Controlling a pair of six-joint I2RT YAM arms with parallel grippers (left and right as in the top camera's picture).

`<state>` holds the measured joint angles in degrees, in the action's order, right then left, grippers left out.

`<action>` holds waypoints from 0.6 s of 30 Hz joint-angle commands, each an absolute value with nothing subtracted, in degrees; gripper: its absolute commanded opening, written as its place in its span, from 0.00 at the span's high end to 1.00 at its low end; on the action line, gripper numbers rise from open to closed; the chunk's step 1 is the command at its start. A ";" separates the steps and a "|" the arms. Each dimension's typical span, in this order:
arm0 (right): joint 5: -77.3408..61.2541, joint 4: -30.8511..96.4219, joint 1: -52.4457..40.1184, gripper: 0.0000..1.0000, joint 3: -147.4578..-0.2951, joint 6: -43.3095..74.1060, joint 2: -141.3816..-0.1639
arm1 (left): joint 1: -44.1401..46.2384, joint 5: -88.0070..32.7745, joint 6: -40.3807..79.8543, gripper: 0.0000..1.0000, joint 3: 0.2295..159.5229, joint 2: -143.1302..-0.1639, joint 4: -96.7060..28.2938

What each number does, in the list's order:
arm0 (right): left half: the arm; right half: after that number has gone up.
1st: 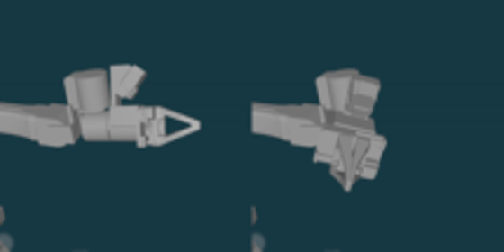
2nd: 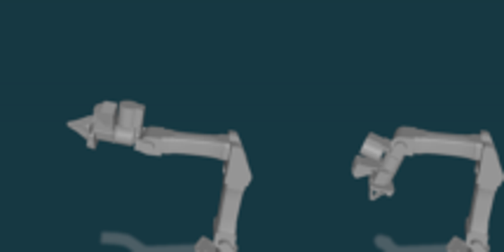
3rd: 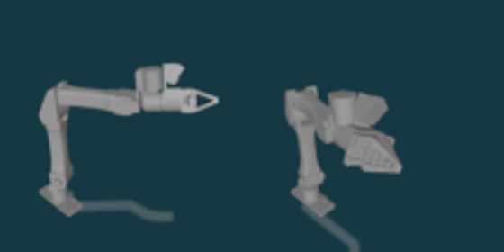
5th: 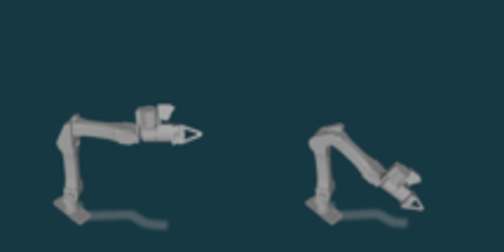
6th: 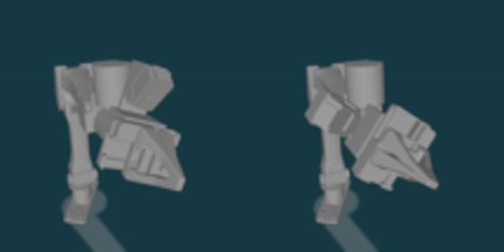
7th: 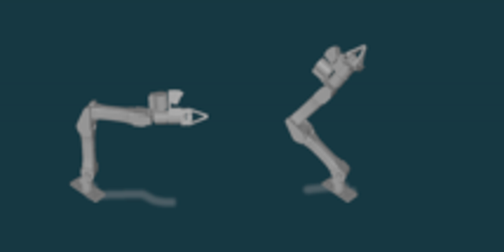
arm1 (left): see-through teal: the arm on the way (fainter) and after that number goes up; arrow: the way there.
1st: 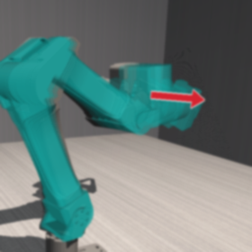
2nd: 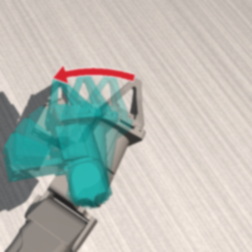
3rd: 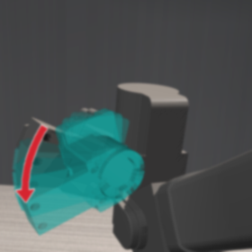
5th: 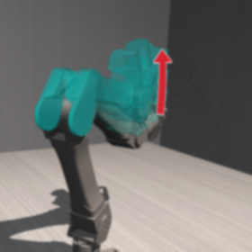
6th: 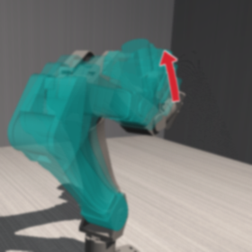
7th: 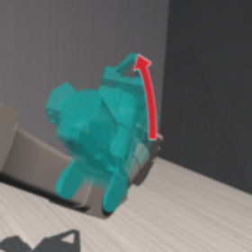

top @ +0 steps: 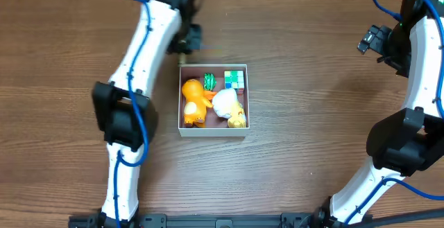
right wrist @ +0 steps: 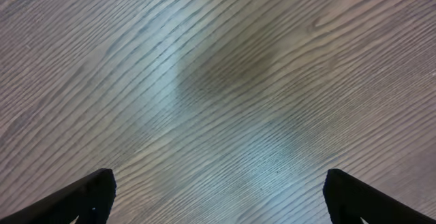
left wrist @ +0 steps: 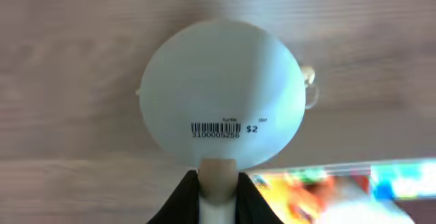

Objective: Pack container
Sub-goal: 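Carry the wooden toy with the left gripper into the box and release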

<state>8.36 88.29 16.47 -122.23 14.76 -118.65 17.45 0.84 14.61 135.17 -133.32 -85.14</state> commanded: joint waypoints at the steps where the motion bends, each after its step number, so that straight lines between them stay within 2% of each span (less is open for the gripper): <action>1: 8.95 88.05 16.58 0.00 -122.28 15.03 -117.78 | 23.35 -1.83 18.28 0.84 136.51 -133.60 -88.90; 7: 8.95 88.05 16.58 0.00 -122.28 15.03 -117.78 | 27.88 -2.63 24.27 0.85 136.51 -133.60 -96.42; 11: 8.95 88.05 16.58 0.00 -122.28 15.05 -117.78 | 29.98 -6.28 27.51 0.83 136.31 -133.60 -96.84; 18: 8.95 88.05 16.58 0.00 -122.28 15.03 -117.78 | 33.82 -3.84 33.52 0.80 136.22 -133.60 -96.82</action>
